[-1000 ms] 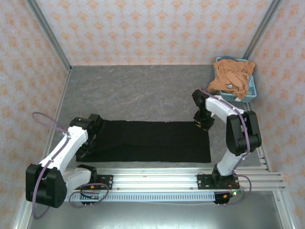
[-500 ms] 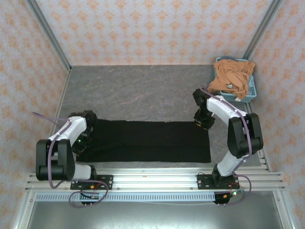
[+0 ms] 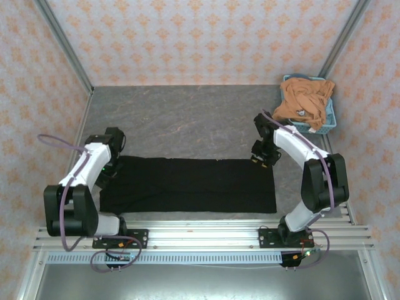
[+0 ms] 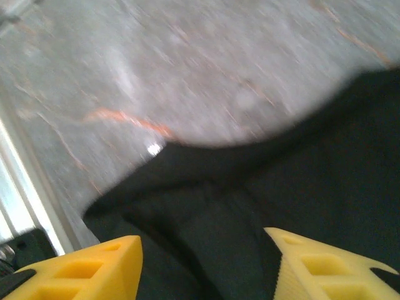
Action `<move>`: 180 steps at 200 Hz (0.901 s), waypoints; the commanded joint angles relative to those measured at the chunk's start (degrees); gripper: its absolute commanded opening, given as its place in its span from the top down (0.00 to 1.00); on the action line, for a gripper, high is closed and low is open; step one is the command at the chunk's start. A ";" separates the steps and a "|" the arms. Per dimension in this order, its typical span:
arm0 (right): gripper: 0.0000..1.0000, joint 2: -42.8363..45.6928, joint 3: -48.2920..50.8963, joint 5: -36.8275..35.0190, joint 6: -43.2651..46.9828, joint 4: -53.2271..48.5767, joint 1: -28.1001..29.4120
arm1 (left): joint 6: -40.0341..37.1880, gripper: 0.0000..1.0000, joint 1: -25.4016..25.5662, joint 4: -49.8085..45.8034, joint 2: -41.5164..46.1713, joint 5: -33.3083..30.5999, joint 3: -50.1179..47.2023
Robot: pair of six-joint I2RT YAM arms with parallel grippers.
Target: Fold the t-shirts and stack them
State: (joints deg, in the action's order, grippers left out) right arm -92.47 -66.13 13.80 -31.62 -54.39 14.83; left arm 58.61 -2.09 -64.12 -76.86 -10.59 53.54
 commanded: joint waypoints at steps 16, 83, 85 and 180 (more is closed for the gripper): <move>0.73 -4.51 -1.76 9.63 4.88 2.45 3.39 | 9.91 0.62 11.75 -1.71 0.17 14.44 -3.86; 0.77 -16.28 -5.42 7.18 3.61 -1.35 2.67 | 5.09 0.73 13.48 6.67 -19.15 11.84 3.42; 0.77 -16.55 -5.53 6.93 3.45 -1.38 2.42 | 4.69 0.73 13.51 6.91 -19.79 11.61 3.83; 0.76 -26.90 -20.69 -1.23 1.55 -3.52 -6.92 | -15.02 0.68 11.05 8.40 -45.18 8.40 42.12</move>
State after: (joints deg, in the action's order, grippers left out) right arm -116.99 -83.77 19.09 -29.52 -57.01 8.45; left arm 49.41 10.09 -55.99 -120.70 2.48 90.56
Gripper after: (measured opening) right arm 0.235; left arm 0.301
